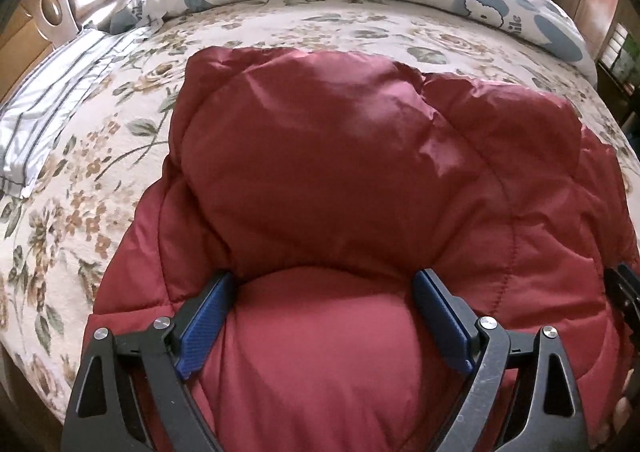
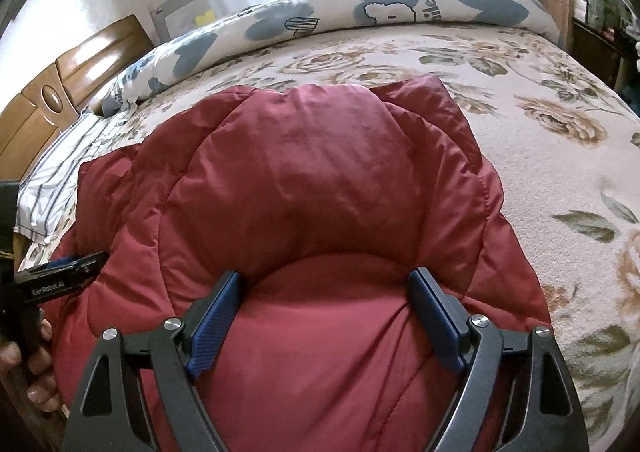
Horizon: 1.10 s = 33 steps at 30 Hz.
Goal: Fold large clothes
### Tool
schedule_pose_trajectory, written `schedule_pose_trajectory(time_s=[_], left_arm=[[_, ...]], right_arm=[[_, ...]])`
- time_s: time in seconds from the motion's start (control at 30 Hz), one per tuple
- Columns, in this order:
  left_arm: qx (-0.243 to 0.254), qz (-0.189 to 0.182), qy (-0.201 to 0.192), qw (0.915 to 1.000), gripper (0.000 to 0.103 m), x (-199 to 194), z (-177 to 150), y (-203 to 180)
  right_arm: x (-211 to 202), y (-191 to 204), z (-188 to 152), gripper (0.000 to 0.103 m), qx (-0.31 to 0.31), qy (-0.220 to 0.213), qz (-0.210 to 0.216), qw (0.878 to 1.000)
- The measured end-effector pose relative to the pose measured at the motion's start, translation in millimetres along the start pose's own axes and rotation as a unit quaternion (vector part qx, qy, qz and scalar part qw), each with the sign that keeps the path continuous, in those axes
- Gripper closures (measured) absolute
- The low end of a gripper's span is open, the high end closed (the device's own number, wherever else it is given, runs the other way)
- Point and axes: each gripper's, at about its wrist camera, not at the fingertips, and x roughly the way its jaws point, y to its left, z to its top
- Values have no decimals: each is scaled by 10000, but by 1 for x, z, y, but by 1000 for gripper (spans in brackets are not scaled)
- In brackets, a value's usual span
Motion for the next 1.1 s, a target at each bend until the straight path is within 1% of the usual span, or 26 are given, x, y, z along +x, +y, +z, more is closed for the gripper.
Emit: schedule_pose_trajectory(time_s=[0.1,0.23,0.47,0.63,0.73,0.83,0.97,1.1], left_arm=[[12,19,-23,10000,12,-7,-3,-1],[29,67,-124,9999,13,-29,-11,1],[60,51,-335,9994,13,-81,-44,6],[306,196,-408,9985,13,-105,-69,0],[401,127,-357,9985,13,-112,-80,-6],[514,150,-341,9980,13,-117,-88,-11],[540,125,-304,9980,13,-117,-93,-10],[541,139,-307,9980,13,-116,-97,-11]], right_arm=[[0,0,0,18,-10,-2,-5,10000],[-1,0,1,18,27,5,28,10000],[-13,5,-1,17,40,-31,-47,10000],[-26,5,-5,16,52,0,-83,10000],[-35,3,-9,16,73,12,-94,9999],[-45,3,-14,16,93,-16,-154,9998],[-66,12,-25,16,-75,-126,-219,9997],[-80,25,-39,16,-327,-170,-149,9992]])
